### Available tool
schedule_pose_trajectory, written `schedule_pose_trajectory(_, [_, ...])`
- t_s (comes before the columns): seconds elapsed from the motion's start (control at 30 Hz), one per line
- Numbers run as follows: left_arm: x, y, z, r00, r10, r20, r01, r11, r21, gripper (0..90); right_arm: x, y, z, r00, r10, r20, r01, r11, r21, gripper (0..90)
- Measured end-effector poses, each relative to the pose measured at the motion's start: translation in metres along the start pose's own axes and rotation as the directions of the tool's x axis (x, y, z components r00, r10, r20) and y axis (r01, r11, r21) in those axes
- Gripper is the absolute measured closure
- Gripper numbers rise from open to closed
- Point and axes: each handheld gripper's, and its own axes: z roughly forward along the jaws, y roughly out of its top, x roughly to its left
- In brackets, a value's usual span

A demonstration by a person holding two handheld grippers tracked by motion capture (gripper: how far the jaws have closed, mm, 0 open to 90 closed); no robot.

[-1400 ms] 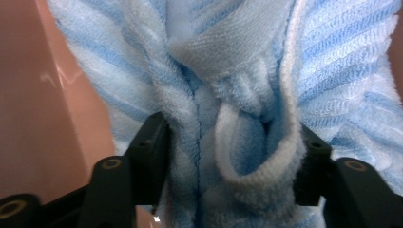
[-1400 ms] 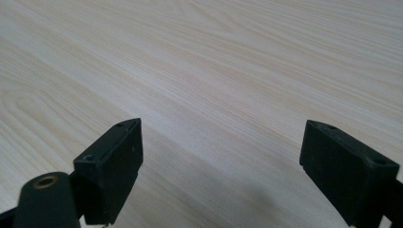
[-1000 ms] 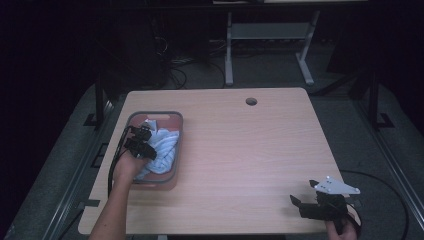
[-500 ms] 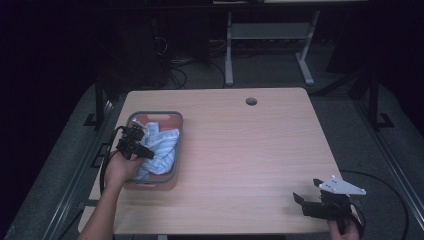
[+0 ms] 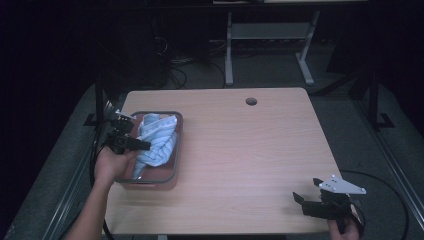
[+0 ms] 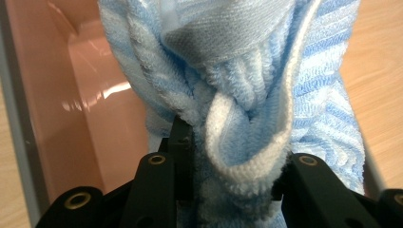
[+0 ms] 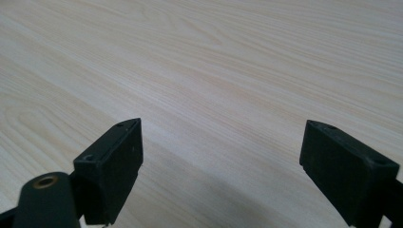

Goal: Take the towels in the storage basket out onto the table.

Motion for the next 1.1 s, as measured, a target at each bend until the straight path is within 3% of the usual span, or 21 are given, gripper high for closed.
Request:
schedule_pose_trajectory(0.2, [-0.003, 0.005, -0.011, 0.9999, -0.013, 0.010, 0.013, 0.9988, -0.046, 65.4, -0.001, 0.000, -0.001, 1.0000, -0.004, 0.001, 0.004, 1.000, -0.002, 13.8])
schedule_pose_trajectory(0.43, [-0.008, 0.013, -0.019, 0.9994, -0.011, 0.034, 0.013, 0.9979, -0.064, 65.3, 0.000, 0.000, 0.000, 1.0000, 0.001, -0.002, -0.001, 1.000, 0.005, 13.8])
schedule_pose_trajectory(0.83, [-0.029, 0.034, -0.038, 0.9987, 0.029, 0.042, -0.025, 0.9957, -0.089, 65.1, -0.002, 0.000, 0.000, 1.0000, -0.004, 0.000, 0.004, 1.000, -0.002, 13.8])
schedule_pose_trajectory(1.1, [-0.043, 0.045, -0.039, 0.9969, 0.051, 0.060, -0.046, 0.9954, -0.085, 64.8, -0.002, 0.000, -0.001, 1.0000, 0.005, 0.002, -0.005, 1.000, 0.002, 13.8])
